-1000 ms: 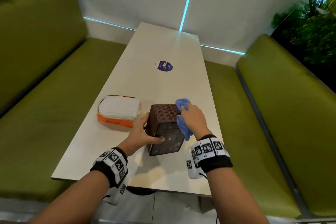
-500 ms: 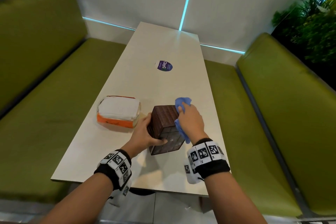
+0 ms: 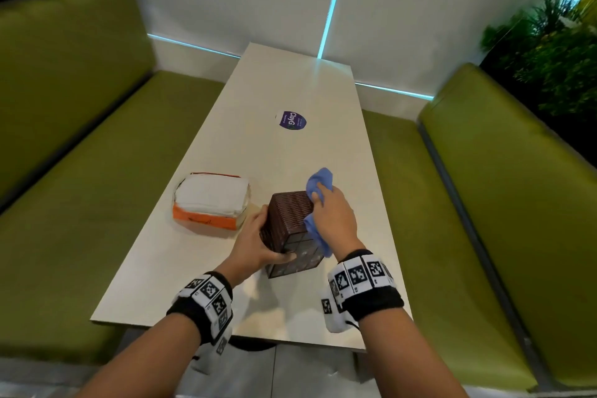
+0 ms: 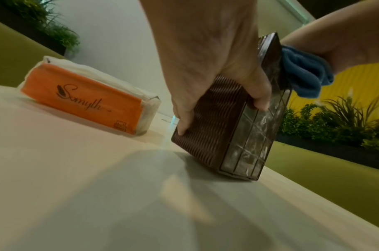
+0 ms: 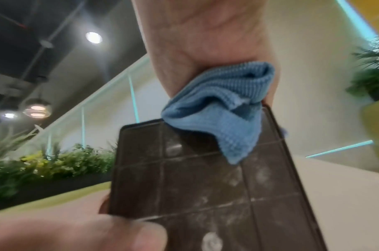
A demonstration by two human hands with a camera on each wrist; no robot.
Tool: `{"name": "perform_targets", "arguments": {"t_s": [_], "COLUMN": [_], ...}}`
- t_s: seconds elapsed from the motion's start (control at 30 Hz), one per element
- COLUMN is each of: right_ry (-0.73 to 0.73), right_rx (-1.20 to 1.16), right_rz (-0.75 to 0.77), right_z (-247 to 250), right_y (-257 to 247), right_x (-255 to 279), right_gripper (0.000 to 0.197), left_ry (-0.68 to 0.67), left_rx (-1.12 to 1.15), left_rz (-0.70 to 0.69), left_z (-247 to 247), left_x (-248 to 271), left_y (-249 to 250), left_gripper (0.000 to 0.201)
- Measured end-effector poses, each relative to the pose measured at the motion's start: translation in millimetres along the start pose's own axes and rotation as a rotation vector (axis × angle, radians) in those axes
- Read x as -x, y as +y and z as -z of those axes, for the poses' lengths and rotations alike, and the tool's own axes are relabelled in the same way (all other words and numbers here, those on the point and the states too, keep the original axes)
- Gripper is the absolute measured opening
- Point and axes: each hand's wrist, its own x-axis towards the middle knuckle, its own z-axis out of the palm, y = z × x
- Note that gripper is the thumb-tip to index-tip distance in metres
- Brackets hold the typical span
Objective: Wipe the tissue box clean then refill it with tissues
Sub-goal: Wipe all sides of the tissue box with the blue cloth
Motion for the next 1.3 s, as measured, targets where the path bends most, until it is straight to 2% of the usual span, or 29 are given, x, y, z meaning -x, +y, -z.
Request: {"name": "perform_targets", "arguments": {"t_s": [0.07,0.13,0.2,0.27,0.4,0.5,0.6,0.67,0.73,0.83,0.87,0.93,1.03,1.07,1.17,1.23,1.3], "right_ry": [-0.005,-0.023,-0.049,-0.052,0.001,-0.069,-0.163,-0.252,-0.391,-0.55,-0.609,-0.678,-0.663,-0.645,-0.569,-0.579,-0.571], "right_rx": [0.053,0.171,0.161,0.118,0.063,-0.265,-0.995,-1.328,-1.372,-1.395,-1.48,-1.595,-1.504,-1.419,-1.184,-1.101,-0.962], "right_rz": [0.003,0.125,0.213,0.18,0.003,-0.203,-0.441,-0.49,-0.465,-0.407,-0.408,-0.407,-0.309,-0.268,-0.148,-0.089,-0.065], "right_z": [-2,-19,-34,-33,-8,8,18,15,0,-27,-32,-34,-19,-12,13,24,29], "right_y": [-10,-27,-38,-34,-4,24,60,81,87,75,70,58,49,50,51,55,57], "right_x": [5,18,32,31,12,4,15,31,46,60,64,70,72,71,66,59,51], "right_gripper": [0.034,0.04,0.044,0.044,0.034,0.035,0.032,0.042,0.055,0.11,0.116,0.099,0.071,0.063,0.036,0.033,0.048], "left_ry": [-0.004,-0.008,-0.017,-0.005,0.011,0.0,-0.01,0.012,0.014,-0.038,-0.058,-0.112,-0.198,-0.223,-0.247,-0.281,-0.37], "left_rx": [0.012,0.026,0.058,0.099,0.137,0.146,0.413,0.568,0.666,0.704,0.711,0.704,0.619,0.586,0.605,0.58,0.45], "left_rz": [-0.003,-0.02,-0.043,-0.067,-0.068,-0.056,0.075,0.131,0.153,0.143,0.149,0.16,0.136,0.126,0.114,0.081,0.055], "left_z": [1,2,2,4,7,13,31,45,52,47,42,35,36,42,68,84,90], "left_x": [0,1,5,10,15,19,25,25,22,21,23,26,31,31,24,17,13], "left_y": [0,-3,-3,-2,0,2,2,7,14,29,34,41,48,48,52,59,67], "left_gripper": [0.097,0.098,0.098,0.095,0.091,0.095,0.093,0.098,0.104,0.102,0.102,0.099,0.086,0.091,0.13,0.139,0.126]}}
